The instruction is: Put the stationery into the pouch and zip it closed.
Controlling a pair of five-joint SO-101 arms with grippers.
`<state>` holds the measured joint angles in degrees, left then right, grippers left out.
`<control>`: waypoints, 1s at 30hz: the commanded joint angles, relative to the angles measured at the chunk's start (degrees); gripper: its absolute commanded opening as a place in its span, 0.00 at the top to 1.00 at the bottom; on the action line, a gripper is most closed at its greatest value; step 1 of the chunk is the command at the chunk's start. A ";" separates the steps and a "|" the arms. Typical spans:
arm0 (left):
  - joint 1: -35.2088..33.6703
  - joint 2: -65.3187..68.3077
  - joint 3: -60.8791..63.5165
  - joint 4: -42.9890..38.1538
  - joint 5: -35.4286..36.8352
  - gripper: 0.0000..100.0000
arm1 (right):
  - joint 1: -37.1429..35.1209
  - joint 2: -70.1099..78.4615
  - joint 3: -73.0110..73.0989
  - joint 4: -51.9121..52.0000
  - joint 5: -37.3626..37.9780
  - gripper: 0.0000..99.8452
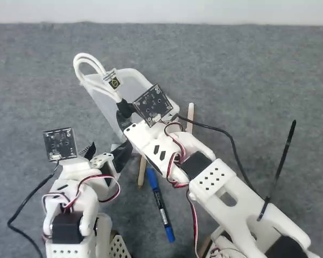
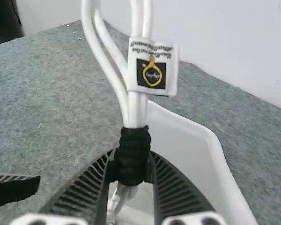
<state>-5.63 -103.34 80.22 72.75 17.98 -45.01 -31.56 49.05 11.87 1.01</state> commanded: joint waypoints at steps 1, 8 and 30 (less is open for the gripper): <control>-0.35 -1.05 -1.63 -2.20 0.26 0.65 | 0.92 -4.00 -0.44 1.36 -0.79 0.99; -0.44 -1.05 0.75 -4.75 0.09 0.66 | -0.57 -7.78 -0.44 7.87 -0.79 0.99; 0.18 -1.05 -3.30 -0.88 -5.10 0.74 | -0.31 -13.41 10.55 -7.16 -0.62 0.99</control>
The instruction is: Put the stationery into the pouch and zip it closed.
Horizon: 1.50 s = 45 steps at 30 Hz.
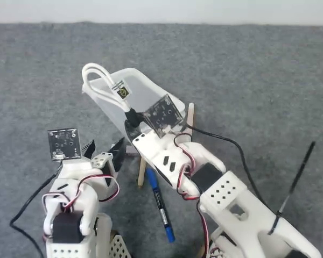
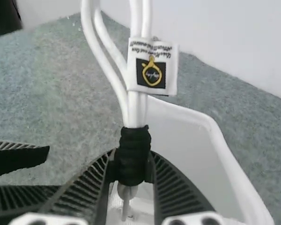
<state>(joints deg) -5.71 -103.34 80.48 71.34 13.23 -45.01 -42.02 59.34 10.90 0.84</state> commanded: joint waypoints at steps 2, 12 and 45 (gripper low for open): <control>0.35 -1.05 -3.56 0.53 -0.35 0.74 | -0.31 -2.95 0.88 -7.69 -0.44 0.99; 5.54 -1.05 -2.07 0.00 -0.70 0.74 | -0.48 -2.95 1.05 -7.96 -0.44 0.99; 5.10 -0.97 8.84 -11.34 -3.69 0.76 | -0.66 -7.25 1.23 -0.31 -0.44 0.99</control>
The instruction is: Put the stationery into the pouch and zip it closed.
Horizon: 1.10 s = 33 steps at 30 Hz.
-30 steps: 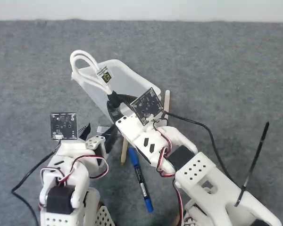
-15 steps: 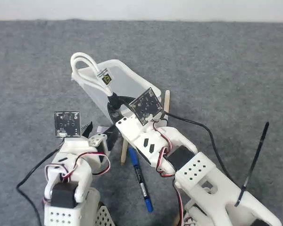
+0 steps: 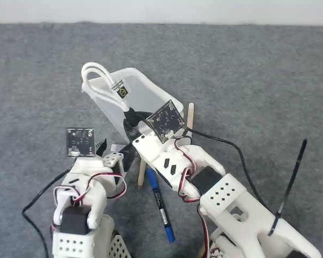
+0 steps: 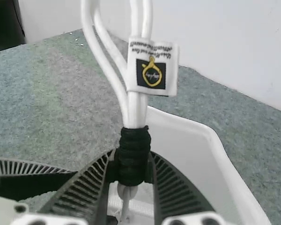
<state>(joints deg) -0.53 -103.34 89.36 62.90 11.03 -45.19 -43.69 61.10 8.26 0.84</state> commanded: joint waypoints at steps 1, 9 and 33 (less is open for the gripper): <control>-0.09 -0.97 0.04 -3.08 -1.49 0.78 | -0.57 -6.90 -0.53 3.38 -0.44 0.99; -2.46 -0.97 -1.71 -2.81 -1.58 0.83 | -2.24 -11.91 1.76 6.37 -0.35 0.99; -6.42 -1.05 -3.47 -2.81 -3.69 0.99 | 7.69 -12.44 4.22 2.68 3.43 0.99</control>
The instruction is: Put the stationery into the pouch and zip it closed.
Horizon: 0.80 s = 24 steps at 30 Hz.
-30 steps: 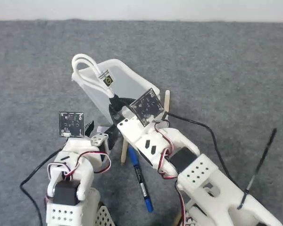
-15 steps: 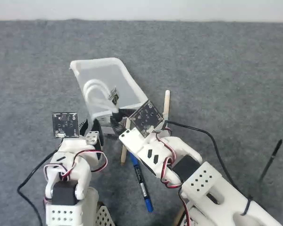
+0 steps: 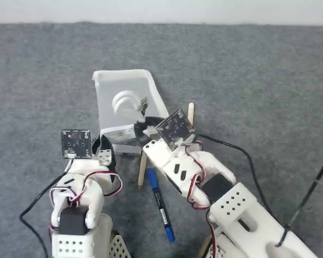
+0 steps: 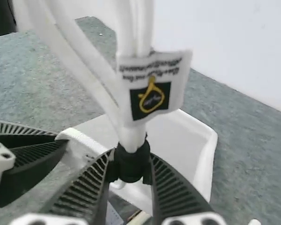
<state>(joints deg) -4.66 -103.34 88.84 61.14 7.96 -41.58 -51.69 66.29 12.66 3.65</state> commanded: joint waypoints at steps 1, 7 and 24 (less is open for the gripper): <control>-3.60 -1.05 -3.03 -1.32 -0.53 0.99 | 4.70 -4.44 -0.97 -1.71 0.62 0.99; -7.74 -1.05 -4.26 -1.14 -0.44 0.99 | 9.45 -4.44 -1.05 -3.21 0.62 0.99; -8.00 -1.05 -4.44 -0.97 -0.44 0.99 | 13.67 -4.44 -1.05 -3.47 0.53 0.99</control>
<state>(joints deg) -11.16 -103.34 87.52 61.14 7.78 -32.88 -52.75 66.29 10.90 3.56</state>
